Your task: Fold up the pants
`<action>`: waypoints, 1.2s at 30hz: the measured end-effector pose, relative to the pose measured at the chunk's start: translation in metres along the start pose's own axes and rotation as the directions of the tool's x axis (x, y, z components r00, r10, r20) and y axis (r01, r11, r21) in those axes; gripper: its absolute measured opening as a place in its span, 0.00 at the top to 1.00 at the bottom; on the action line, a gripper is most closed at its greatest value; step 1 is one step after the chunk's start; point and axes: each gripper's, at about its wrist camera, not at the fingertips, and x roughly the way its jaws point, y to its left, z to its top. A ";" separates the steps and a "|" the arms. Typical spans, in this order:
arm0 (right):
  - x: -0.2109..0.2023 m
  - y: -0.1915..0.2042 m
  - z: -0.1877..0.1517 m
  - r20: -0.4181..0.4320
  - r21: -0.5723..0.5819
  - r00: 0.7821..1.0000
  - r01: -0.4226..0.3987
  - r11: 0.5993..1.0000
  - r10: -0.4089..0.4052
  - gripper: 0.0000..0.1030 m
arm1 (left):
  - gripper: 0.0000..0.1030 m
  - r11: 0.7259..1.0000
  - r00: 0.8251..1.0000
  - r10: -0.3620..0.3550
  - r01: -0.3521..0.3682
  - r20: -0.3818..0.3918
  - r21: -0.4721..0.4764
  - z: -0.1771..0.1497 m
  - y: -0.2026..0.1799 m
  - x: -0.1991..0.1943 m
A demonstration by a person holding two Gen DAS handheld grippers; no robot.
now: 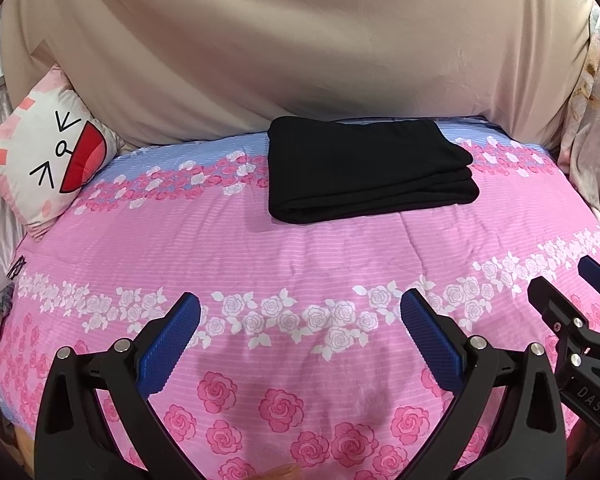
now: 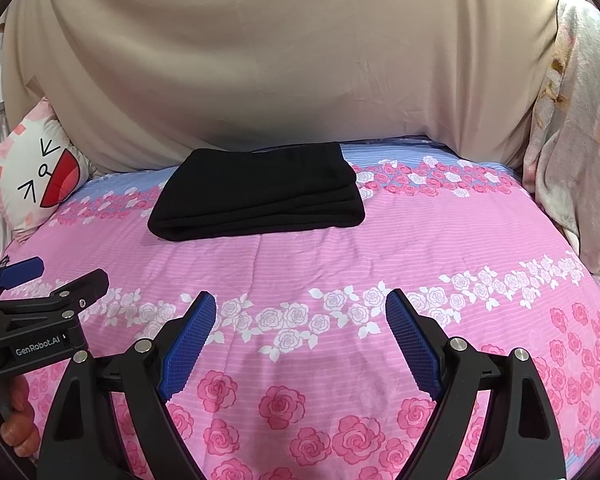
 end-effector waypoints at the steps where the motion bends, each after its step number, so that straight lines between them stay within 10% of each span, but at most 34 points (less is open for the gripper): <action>1: 0.000 0.000 0.000 0.000 0.001 1.000 -0.001 1.000 0.001 0.18 | 0.05 1.000 1.000 -0.001 0.001 0.001 0.002 0.000 0.000 0.000; 36: 0.012 0.003 -0.005 -0.028 -0.012 1.000 -0.011 1.000 0.010 0.18 | 0.05 0.999 0.999 -0.026 0.024 0.046 0.048 -0.001 -0.009 0.003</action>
